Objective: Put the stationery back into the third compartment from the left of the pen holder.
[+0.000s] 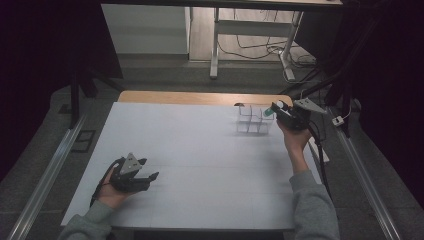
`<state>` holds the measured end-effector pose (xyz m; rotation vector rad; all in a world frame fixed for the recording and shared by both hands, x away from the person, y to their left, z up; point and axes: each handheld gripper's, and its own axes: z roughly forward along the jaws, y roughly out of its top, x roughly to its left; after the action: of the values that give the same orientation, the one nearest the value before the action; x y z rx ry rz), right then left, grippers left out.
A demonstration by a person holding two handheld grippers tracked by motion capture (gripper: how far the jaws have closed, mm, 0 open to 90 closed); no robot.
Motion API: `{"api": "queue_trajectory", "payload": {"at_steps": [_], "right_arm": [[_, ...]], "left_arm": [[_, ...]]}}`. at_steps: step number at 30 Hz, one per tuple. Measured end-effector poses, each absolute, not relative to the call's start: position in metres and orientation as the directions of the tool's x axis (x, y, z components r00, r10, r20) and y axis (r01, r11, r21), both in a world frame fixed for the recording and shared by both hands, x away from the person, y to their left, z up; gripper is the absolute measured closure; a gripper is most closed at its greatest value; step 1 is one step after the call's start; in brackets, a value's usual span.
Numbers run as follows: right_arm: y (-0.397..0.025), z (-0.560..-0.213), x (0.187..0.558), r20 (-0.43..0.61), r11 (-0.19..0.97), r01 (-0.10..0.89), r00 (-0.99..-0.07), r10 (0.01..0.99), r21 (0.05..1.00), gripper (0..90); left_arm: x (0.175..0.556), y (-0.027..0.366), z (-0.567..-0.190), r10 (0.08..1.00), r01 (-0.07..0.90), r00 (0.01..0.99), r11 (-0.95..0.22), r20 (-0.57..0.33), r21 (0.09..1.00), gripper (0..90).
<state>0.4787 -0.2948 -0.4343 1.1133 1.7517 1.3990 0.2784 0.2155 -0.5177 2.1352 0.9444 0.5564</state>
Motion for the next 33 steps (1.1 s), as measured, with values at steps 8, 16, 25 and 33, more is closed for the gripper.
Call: {"api": "queue_trajectory", "payload": {"at_steps": [8, 16, 25, 33], "right_arm": [[-0.293, -0.437, 0.480, 0.024, 0.088, 0.231, -0.443, 0.896, 0.969, 63.5], [-0.292, -0.436, 0.479, 0.040, 0.076, 0.237, -0.450, 0.892, 0.969, 45.8], [-0.286, -0.436, 0.468, 0.029, 0.104, 0.244, -0.484, 0.874, 0.964, 46.4], [-0.289, -0.439, 0.449, 0.017, 0.137, 0.265, -0.507, 0.862, 0.954, 45.2]], "left_arm": [[0.278, 0.216, -0.518, 0.762, 0.450, 0.641, -0.470, 0.092, 0.760, 33.5], [0.278, 0.215, -0.518, 0.760, 0.449, 0.643, -0.471, 0.092, 0.759, 33.6], [0.278, 0.216, -0.517, 0.761, 0.451, 0.643, -0.466, 0.086, 0.761, 33.8], [0.279, 0.216, -0.517, 0.762, 0.454, 0.643, -0.461, 0.077, 0.763, 33.8]]}}
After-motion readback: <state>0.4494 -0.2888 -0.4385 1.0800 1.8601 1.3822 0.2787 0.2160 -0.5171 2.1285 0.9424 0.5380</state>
